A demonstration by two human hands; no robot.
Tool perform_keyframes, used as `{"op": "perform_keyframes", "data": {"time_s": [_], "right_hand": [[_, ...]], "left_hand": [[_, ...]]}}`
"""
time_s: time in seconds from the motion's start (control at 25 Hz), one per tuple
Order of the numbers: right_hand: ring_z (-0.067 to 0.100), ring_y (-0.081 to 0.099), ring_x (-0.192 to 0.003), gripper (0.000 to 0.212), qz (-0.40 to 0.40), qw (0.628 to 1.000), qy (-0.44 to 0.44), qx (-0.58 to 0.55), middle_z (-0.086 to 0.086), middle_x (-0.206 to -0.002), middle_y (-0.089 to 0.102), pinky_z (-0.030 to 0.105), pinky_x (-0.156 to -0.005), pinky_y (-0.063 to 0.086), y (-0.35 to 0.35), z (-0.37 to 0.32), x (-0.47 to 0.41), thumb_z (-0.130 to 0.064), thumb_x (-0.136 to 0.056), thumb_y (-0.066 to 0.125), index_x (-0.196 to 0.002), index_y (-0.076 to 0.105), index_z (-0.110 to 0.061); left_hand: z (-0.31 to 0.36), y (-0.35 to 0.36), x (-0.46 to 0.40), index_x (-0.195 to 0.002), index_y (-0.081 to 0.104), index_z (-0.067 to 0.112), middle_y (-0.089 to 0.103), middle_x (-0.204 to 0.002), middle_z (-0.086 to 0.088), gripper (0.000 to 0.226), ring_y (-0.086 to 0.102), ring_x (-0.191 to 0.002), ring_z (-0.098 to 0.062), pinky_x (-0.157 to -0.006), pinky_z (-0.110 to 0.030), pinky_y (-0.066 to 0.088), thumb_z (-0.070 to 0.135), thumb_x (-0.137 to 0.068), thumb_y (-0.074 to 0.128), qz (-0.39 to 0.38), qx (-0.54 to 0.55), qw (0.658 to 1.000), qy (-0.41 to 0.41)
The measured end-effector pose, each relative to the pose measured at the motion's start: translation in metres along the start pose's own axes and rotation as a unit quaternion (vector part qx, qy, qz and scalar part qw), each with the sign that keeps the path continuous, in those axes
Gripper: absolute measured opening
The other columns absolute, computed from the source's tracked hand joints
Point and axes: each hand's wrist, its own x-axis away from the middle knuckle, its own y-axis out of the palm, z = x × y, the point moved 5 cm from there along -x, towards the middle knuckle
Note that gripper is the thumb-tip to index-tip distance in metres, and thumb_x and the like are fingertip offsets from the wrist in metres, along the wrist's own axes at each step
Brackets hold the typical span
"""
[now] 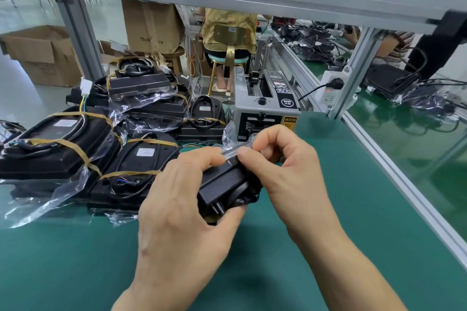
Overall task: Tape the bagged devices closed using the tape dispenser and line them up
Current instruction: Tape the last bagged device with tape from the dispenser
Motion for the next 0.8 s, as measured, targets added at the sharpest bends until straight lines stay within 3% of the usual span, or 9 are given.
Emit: {"op": "perform_keyframes", "data": {"time_s": [0.08,0.16,0.28,0.4,0.6,0.72,0.8], "right_hand": [[0.002,0.038,-0.055,0.018,-0.004,1.000,-0.001,-0.016,-0.013,-0.056,0.042,0.013,-0.054,0.036,-0.0011,-0.0011,0.0003,-0.015,-0.074,0.067,-0.066,0.055,-0.026],[0.001,0.040,-0.059,0.015,-0.003,1.000,-0.006,0.007,-0.015,-0.060,0.042,0.017,-0.063,0.039,0.0000,-0.0021,0.0017,-0.024,-0.070,0.070,-0.068,0.055,-0.027],[0.008,0.044,-0.071,0.023,0.013,0.998,0.004,0.065,-0.018,-0.065,0.044,0.043,-0.081,0.044,0.0034,-0.0029,0.0044,-0.043,-0.059,0.072,-0.072,0.054,-0.034],[0.015,0.044,-0.079,0.032,0.010,0.998,0.018,0.063,-0.019,-0.066,0.045,0.053,-0.082,0.047,0.0063,-0.0051,0.0059,-0.052,-0.052,0.071,-0.074,0.054,-0.036],[0.006,0.043,-0.071,0.023,0.011,0.998,0.003,0.059,-0.020,-0.065,0.045,0.045,-0.085,0.041,0.0031,-0.0020,0.0042,-0.041,-0.062,0.070,-0.076,0.053,-0.036],[0.001,0.041,-0.064,0.016,0.003,1.000,0.001,0.026,-0.018,-0.064,0.042,0.029,-0.073,0.039,0.0033,0.0000,0.0021,-0.031,-0.067,0.068,-0.073,0.053,-0.034],[0.003,0.040,-0.061,0.013,-0.002,1.000,0.013,-0.006,-0.016,-0.062,0.042,0.025,-0.067,0.036,0.0030,0.0004,0.0009,-0.026,-0.069,0.064,-0.072,0.054,-0.032]], "left_hand": [[0.0002,0.0002,0.0004,-0.107,0.052,0.027,0.060,-0.106,0.017,0.057,0.057,-0.092,-0.008,-0.083,-0.018,0.043,0.024,-0.055,0.076,-0.001,0.003,1.000,-0.002],[-0.0002,-0.0004,0.0002,-0.107,0.052,0.027,0.059,-0.106,0.017,0.058,0.058,-0.091,-0.009,-0.082,-0.019,0.044,0.024,-0.055,0.076,-0.002,0.003,1.000,-0.006],[-0.0007,-0.0012,0.0001,-0.108,0.053,0.028,0.059,-0.107,0.018,0.057,0.059,-0.093,-0.008,-0.083,-0.018,0.044,0.023,-0.056,0.076,-0.003,0.009,1.000,-0.009],[-0.0002,-0.0018,-0.0002,-0.108,0.053,0.029,0.060,-0.106,0.018,0.056,0.061,-0.094,-0.010,-0.083,-0.023,0.046,0.023,-0.057,0.076,-0.003,0.017,1.000,-0.009],[-0.0015,-0.0011,-0.0003,-0.107,0.051,0.031,0.060,-0.105,0.017,0.056,0.058,-0.092,-0.007,-0.082,-0.013,0.042,0.024,-0.056,0.075,-0.005,0.010,1.000,-0.008],[-0.0021,-0.0006,-0.0002,-0.107,0.053,0.027,0.061,-0.106,0.014,0.055,0.058,-0.093,-0.008,-0.084,-0.015,0.043,0.025,-0.056,0.076,-0.007,0.009,1.000,-0.005],[-0.0015,-0.0012,0.0004,-0.107,0.055,0.024,0.061,-0.107,0.014,0.055,0.059,-0.094,-0.010,-0.085,-0.018,0.044,0.025,-0.056,0.077,-0.007,0.009,1.000,0.000]]}}
